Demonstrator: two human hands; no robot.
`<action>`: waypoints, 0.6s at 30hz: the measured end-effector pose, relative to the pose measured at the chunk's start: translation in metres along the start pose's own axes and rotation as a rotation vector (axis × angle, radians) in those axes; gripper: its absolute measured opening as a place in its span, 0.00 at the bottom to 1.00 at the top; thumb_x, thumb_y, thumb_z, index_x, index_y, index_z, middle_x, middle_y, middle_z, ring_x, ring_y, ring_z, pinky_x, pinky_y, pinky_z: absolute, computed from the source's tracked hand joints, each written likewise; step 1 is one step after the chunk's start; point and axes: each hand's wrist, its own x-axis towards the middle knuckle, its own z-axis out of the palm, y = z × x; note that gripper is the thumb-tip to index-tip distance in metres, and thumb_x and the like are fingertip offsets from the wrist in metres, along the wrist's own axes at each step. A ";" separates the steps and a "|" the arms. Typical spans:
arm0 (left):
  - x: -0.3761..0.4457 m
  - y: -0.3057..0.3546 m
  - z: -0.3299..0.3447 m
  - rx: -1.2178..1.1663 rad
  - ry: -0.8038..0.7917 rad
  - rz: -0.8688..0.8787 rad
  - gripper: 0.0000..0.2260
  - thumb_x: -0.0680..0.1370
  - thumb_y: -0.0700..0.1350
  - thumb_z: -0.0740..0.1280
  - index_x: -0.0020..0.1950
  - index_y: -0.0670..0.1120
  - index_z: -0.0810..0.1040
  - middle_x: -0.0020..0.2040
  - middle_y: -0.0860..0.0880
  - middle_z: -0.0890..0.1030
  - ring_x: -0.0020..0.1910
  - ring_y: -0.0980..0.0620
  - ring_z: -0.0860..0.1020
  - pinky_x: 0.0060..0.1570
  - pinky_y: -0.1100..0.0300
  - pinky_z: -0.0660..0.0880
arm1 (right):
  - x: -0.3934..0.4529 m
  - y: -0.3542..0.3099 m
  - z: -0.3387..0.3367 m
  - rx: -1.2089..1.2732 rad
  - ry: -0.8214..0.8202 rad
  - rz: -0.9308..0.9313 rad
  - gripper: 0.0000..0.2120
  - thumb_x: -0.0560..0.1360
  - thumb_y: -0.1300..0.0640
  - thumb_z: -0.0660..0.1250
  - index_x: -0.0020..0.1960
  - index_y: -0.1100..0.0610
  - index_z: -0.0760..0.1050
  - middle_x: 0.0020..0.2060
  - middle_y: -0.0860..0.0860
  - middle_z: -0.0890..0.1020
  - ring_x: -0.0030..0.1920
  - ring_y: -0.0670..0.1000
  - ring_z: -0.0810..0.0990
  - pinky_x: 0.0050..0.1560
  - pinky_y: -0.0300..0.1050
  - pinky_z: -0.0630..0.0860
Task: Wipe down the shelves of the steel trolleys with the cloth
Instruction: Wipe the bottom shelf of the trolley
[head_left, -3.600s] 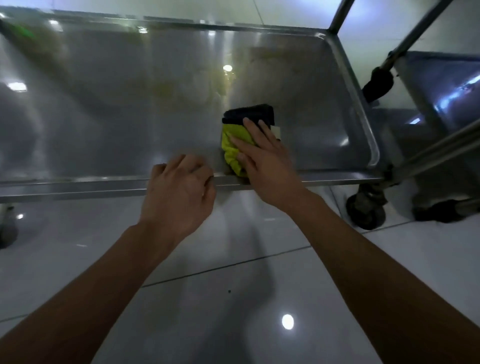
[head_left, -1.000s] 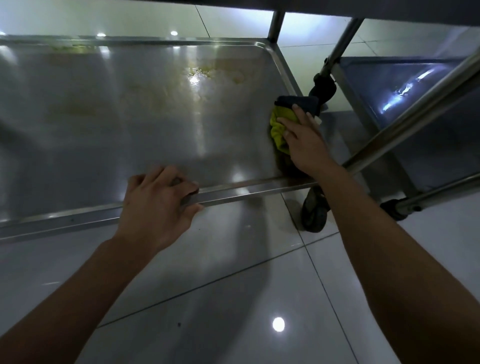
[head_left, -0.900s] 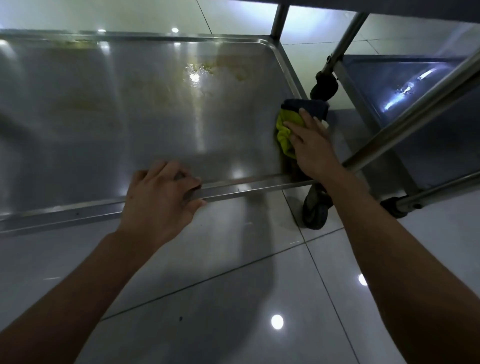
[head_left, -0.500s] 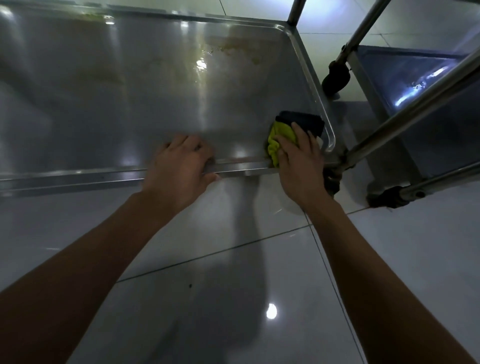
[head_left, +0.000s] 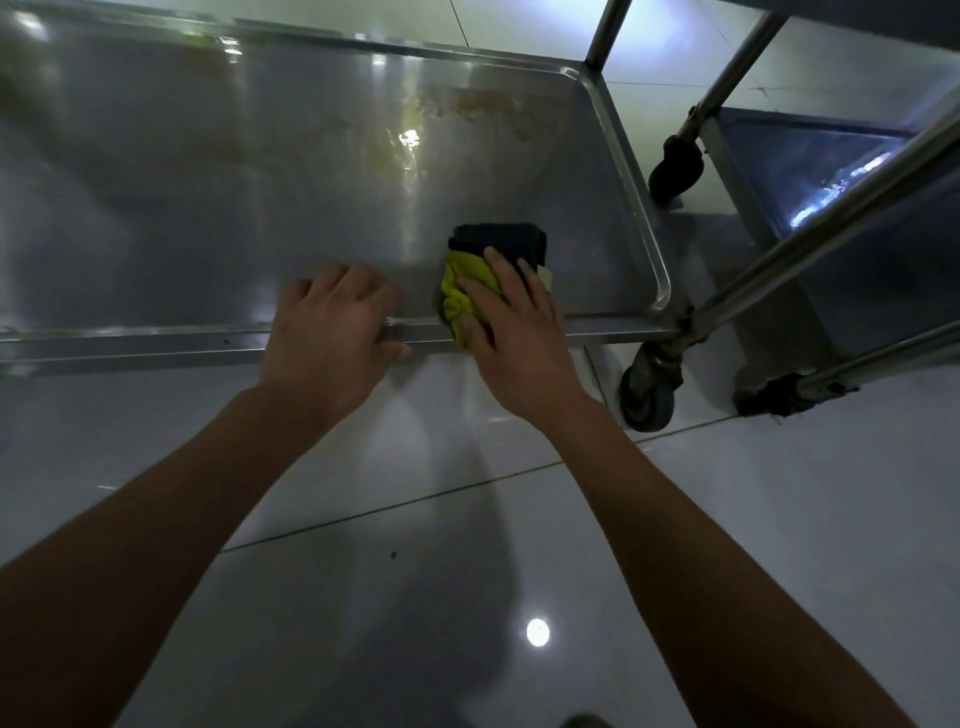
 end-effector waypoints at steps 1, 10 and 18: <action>0.001 0.002 0.000 -0.002 0.000 0.001 0.20 0.70 0.52 0.76 0.60 0.48 0.81 0.59 0.47 0.79 0.61 0.41 0.73 0.56 0.46 0.68 | -0.002 0.006 -0.002 -0.001 0.009 -0.002 0.21 0.83 0.48 0.55 0.75 0.48 0.66 0.80 0.48 0.54 0.79 0.57 0.51 0.75 0.59 0.56; 0.017 0.008 0.005 -0.039 -0.007 -0.052 0.20 0.72 0.55 0.75 0.61 0.51 0.81 0.59 0.49 0.79 0.62 0.43 0.72 0.57 0.48 0.66 | -0.006 0.072 -0.012 -0.017 0.138 0.162 0.22 0.83 0.47 0.57 0.76 0.49 0.65 0.80 0.50 0.55 0.79 0.61 0.50 0.75 0.63 0.58; 0.038 0.010 0.006 -0.047 -0.059 -0.127 0.18 0.72 0.58 0.74 0.58 0.52 0.78 0.60 0.49 0.76 0.64 0.43 0.69 0.56 0.50 0.65 | 0.006 0.047 0.002 -0.090 0.170 0.061 0.21 0.82 0.48 0.59 0.73 0.52 0.69 0.78 0.53 0.59 0.77 0.64 0.54 0.74 0.64 0.58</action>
